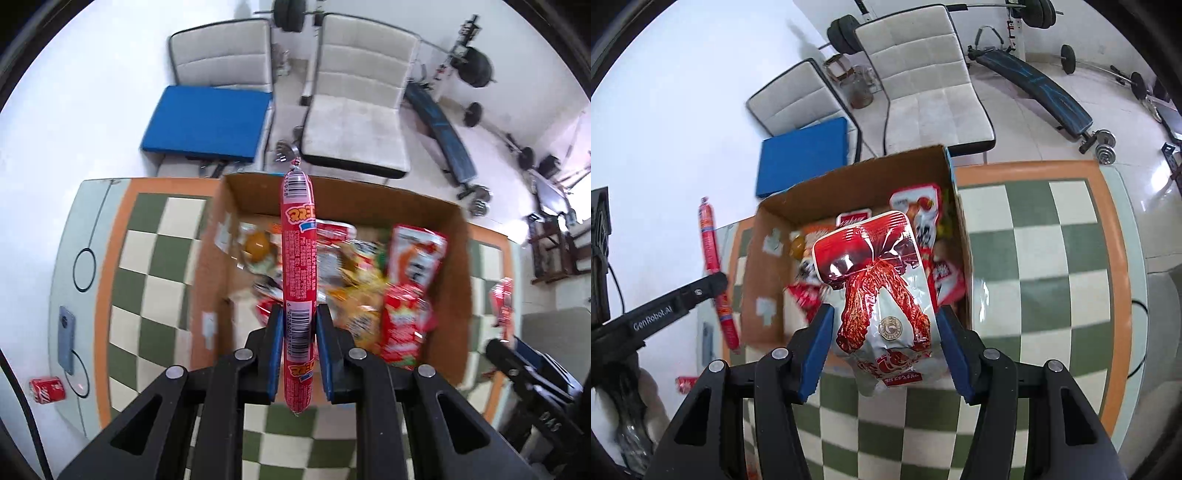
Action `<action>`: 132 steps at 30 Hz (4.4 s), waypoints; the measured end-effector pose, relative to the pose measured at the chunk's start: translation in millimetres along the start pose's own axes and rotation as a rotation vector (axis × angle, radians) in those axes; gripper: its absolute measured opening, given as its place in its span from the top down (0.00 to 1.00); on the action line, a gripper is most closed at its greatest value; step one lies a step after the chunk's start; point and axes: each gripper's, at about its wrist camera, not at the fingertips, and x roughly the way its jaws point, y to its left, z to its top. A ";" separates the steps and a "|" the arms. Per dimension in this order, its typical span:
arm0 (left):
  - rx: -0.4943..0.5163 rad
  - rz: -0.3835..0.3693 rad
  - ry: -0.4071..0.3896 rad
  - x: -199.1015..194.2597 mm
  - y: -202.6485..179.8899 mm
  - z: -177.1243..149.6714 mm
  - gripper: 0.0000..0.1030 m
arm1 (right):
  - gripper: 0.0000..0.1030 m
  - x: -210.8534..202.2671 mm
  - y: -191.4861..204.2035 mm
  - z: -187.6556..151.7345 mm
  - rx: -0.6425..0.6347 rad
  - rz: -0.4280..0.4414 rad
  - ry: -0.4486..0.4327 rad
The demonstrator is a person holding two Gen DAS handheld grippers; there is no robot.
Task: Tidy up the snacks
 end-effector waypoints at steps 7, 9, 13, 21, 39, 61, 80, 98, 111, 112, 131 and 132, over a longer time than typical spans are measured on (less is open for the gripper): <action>-0.004 0.069 0.102 58.9 28.7 26.4 0.85 | 0.42 44.1 -10.3 29.0 0.061 -0.044 0.040; 0.001 0.083 0.130 75.1 34.2 29.9 0.85 | 0.42 54.5 -11.4 35.2 0.062 -0.061 0.044; -0.006 0.098 0.168 96.6 42.0 34.2 0.85 | 0.42 73.4 -9.6 49.8 0.067 -0.068 0.062; -0.020 0.100 0.230 125.5 50.6 43.7 0.85 | 0.42 107.7 29.6 80.1 0.002 -0.064 0.090; -0.032 0.006 0.284 129.7 51.3 63.5 0.76 | 0.19 171.5 70.9 117.6 -0.105 -0.118 0.234; 0.075 -0.036 0.117 63.0 11.6 -3.3 0.15 | 0.08 91.5 41.0 25.4 -0.105 -0.201 0.105; 0.148 -0.059 -0.245 -107.3 -6.8 -111.3 0.15 | 0.07 -64.6 49.2 -70.2 -0.088 -0.184 -0.159; 0.155 -0.098 -0.425 -217.1 3.9 -216.8 0.05 | 0.07 -223.1 87.3 -196.0 -0.132 -0.210 -0.387; 0.157 -0.073 -0.473 -225.7 -1.8 -245.8 0.05 | 0.06 -258.0 106.3 -233.7 -0.190 -0.249 -0.437; 0.153 -0.059 -0.480 -223.4 -1.8 -245.4 0.05 | 0.06 -258.7 106.6 -234.5 -0.186 -0.252 -0.445; 0.109 0.035 -0.504 -191.3 -2.7 -231.0 0.05 | 0.05 -225.1 97.5 -213.7 -0.151 -0.306 -0.500; 0.104 0.039 -0.508 -191.1 -2.3 -230.2 0.05 | 0.05 -224.4 97.5 -213.8 -0.149 -0.304 -0.500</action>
